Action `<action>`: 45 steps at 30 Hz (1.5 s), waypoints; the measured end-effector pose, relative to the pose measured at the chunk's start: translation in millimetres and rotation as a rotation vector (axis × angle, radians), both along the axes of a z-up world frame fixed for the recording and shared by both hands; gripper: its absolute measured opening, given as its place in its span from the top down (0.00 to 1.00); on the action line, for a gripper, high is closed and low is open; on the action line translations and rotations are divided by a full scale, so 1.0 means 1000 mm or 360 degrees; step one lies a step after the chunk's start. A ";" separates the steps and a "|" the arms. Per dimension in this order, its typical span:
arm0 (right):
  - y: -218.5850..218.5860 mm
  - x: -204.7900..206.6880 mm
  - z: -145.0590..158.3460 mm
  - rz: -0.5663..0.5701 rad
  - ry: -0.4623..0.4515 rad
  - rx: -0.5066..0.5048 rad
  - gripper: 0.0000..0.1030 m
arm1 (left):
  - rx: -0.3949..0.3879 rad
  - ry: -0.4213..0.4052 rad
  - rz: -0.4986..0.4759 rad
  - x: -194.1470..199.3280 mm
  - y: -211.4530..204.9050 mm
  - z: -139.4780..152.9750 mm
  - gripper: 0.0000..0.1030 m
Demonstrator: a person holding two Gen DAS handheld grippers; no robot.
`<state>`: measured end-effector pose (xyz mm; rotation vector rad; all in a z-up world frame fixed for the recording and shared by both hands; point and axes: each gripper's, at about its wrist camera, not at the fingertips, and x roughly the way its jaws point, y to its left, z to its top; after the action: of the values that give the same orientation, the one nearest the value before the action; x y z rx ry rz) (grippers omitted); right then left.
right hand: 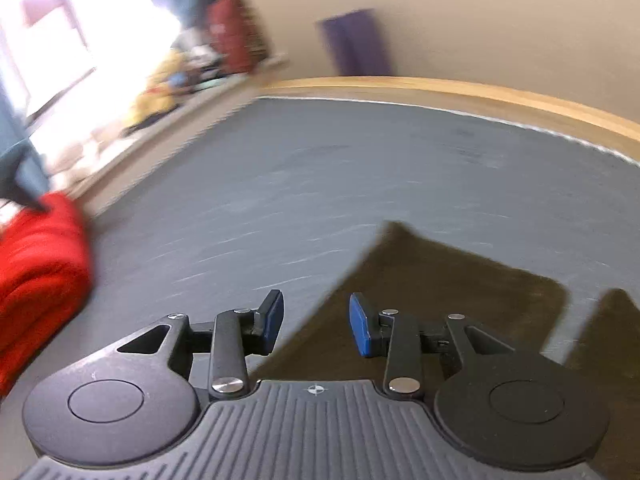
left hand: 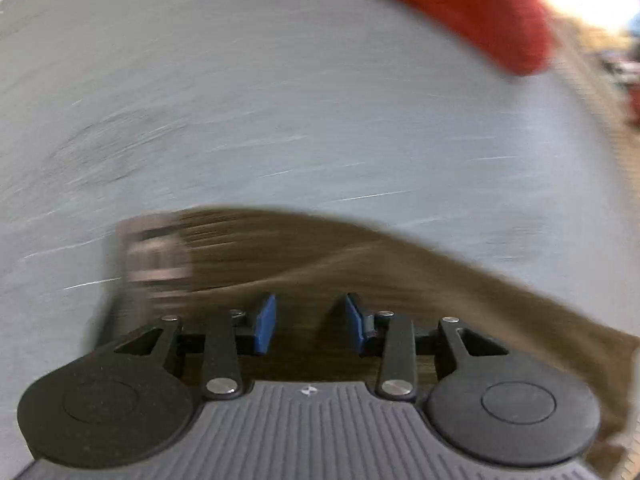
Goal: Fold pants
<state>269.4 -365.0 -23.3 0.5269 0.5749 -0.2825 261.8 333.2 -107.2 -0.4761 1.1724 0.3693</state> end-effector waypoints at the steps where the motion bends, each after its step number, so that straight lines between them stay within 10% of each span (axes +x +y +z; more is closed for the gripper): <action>1: 0.008 0.000 0.006 0.0038 -0.0017 0.0000 0.63 | 0.0003 0.0040 0.0045 -0.005 0.012 -0.008 0.93; 9: 0.065 -0.029 0.057 0.0263 -0.0159 0.0000 0.60 | -0.0053 -0.0199 0.0013 -0.037 0.041 0.044 0.70; 17: 0.133 -0.104 0.083 0.0620 -0.0219 -0.0029 0.59 | -0.0115 -0.0153 -0.0115 -0.117 0.041 0.054 0.60; 24: 0.221 -0.193 0.029 0.1165 0.0113 -0.0206 0.58 | -0.0049 -0.0099 -0.0421 -0.162 0.030 0.054 0.37; 32: 0.314 -0.272 -0.051 0.2048 0.0333 -0.0758 0.58 | 0.0153 0.0070 -0.0839 -0.184 0.010 0.033 0.35; 45: 0.337 -0.290 -0.085 0.2432 0.0380 -0.1102 0.60 | 0.0222 0.0241 -0.1098 -0.194 -0.016 -0.005 0.49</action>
<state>-21.0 -27.6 -108.5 -0.6870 0.9023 0.9078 68.0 316.7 -111.8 0.0941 1.3679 -0.1144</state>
